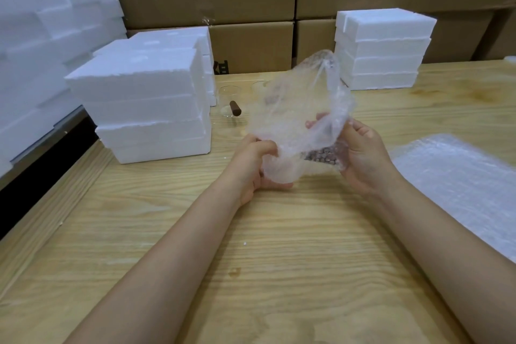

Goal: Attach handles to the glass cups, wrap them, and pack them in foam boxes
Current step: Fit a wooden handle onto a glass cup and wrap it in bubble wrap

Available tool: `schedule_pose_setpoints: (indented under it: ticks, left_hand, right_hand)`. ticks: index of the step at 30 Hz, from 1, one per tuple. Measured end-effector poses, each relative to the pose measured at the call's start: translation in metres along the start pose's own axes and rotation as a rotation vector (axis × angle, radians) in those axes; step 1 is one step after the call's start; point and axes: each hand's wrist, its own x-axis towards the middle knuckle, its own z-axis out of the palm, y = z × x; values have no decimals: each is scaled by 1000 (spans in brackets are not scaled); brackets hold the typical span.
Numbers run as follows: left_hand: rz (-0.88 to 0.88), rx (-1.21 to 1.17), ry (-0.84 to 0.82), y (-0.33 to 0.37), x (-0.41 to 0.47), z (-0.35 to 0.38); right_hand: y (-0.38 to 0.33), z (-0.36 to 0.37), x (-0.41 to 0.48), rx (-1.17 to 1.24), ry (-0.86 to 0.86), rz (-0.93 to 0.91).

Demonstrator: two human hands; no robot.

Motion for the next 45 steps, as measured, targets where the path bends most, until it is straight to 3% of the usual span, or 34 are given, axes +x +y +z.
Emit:
schedule_pose_setpoints:
  ticks: [5, 13, 18, 24, 29, 33, 37, 40, 45]
  left_hand:
    - [111, 124, 75, -2, -1, 8]
    - [396, 328, 174, -14, 5, 12]
    - [496, 296, 103, -19, 3, 10]
    - [512, 151, -84, -19, 1, 6]
    - [542, 162, -94, -20, -1, 9]
    - [533, 203, -103, -20, 1, 8]
    - [552, 249, -49, -22, 2, 6]
    - [605, 265, 19, -23, 3, 4]
    - [676, 405, 47, -22, 0, 7]
  right_hand:
    - [-1, 7, -5, -113, -32, -32]
    - [6, 17, -3, -591, -26, 62]
    - [0, 19, -3, -706, -146, 205]
    - [0, 26, -2, -1036, -207, 179]
    - [11, 33, -3, -1419, -129, 68]
    - [10, 38, -12, -1404, -97, -30]
    - [7, 38, -15, -1335, -177, -55]
    - [4, 42, -17, -1160, -225, -20]
    - [12, 41, -16, -1199, -85, -99]
